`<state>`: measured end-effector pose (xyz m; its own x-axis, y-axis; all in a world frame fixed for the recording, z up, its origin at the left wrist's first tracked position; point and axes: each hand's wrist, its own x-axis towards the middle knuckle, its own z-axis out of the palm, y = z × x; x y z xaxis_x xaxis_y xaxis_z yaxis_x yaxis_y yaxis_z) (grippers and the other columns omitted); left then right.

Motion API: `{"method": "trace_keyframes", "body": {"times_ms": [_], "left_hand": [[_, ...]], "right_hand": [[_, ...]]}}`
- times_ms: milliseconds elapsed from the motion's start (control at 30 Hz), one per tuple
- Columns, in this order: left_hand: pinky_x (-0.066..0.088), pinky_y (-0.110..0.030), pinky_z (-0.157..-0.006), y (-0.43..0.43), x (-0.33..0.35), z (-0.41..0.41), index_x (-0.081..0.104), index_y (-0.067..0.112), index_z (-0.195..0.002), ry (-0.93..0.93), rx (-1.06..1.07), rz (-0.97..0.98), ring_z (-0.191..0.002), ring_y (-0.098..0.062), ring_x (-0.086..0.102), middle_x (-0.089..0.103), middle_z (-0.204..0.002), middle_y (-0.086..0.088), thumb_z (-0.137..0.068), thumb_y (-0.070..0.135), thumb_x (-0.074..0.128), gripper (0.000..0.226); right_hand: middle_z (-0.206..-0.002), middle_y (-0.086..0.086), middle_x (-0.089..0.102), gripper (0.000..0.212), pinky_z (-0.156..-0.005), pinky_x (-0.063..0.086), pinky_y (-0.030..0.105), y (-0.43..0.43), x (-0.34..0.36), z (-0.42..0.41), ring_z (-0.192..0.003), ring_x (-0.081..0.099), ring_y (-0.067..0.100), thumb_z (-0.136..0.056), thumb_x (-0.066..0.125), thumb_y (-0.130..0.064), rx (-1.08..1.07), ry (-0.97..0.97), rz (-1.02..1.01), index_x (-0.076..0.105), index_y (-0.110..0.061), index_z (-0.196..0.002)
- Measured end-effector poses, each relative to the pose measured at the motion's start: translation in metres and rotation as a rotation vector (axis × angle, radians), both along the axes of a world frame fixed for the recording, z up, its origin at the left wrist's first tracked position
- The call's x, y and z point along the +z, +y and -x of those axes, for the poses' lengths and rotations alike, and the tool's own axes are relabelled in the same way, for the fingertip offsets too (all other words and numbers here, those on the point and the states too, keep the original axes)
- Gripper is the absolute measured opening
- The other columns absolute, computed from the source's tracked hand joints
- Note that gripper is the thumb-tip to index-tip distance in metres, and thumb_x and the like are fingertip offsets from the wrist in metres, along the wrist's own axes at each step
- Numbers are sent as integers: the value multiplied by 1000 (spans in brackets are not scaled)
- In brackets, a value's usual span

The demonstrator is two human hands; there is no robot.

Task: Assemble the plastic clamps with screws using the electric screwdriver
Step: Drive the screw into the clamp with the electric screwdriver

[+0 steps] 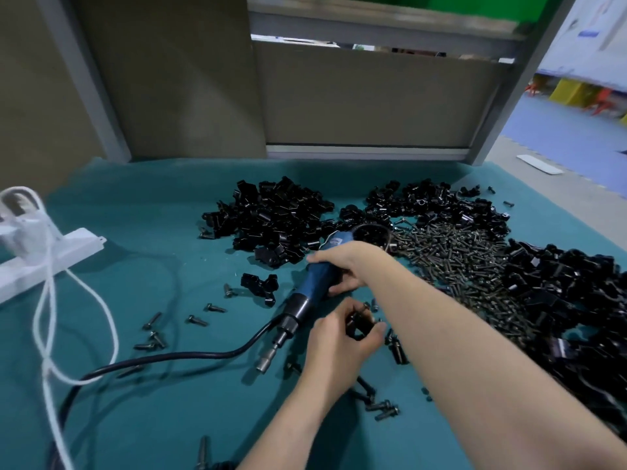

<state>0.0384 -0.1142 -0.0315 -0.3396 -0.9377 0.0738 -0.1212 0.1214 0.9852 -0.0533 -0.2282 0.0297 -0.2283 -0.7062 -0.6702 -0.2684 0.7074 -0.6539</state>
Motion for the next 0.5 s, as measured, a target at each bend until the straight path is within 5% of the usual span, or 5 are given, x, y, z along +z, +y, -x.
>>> {"method": "trace_keyframes", "body": {"times_ms": [100,200,333,433,500], "left_hand": [[35,-26,-55,2,2,0,55,23,-76,-2,-25,29,-56,-5,44,60,-65,12,-68,41,65,22],[40,-21,-58,0,1,-2,53,29,-76,-33,-16,11,-59,-1,50,60,-66,18,-75,38,69,18],[41,-17,-59,-2,0,-4,56,34,-73,-32,41,17,-59,-1,50,61,-65,15,-65,50,63,19],[43,-16,-58,-6,2,-9,59,33,-75,-39,83,38,-60,-2,53,63,-68,12,-61,54,58,25],[44,-15,-60,-9,3,-15,61,33,-75,-46,91,41,-63,-3,57,65,-70,12,-63,51,61,22]], "right_hand": [[-92,13,57,59,-70,57,34,-6,-16,-8,-76,59,25,-75,77,-31,-114,26,96,42,-7,-116],[-94,11,60,50,-68,53,30,-11,-6,4,-79,60,22,-75,75,-27,-258,-170,267,47,-8,-111],[-78,10,73,38,-59,58,29,1,33,31,-64,71,21,-74,77,-27,-513,-667,491,56,-11,-101],[-102,21,68,43,-64,60,41,18,51,47,-76,72,34,-74,75,-16,-721,-1116,699,56,-7,-112],[-106,19,69,47,-63,60,36,32,49,55,-79,73,29,-75,70,-9,-725,-1352,797,55,-4,-119]]}}
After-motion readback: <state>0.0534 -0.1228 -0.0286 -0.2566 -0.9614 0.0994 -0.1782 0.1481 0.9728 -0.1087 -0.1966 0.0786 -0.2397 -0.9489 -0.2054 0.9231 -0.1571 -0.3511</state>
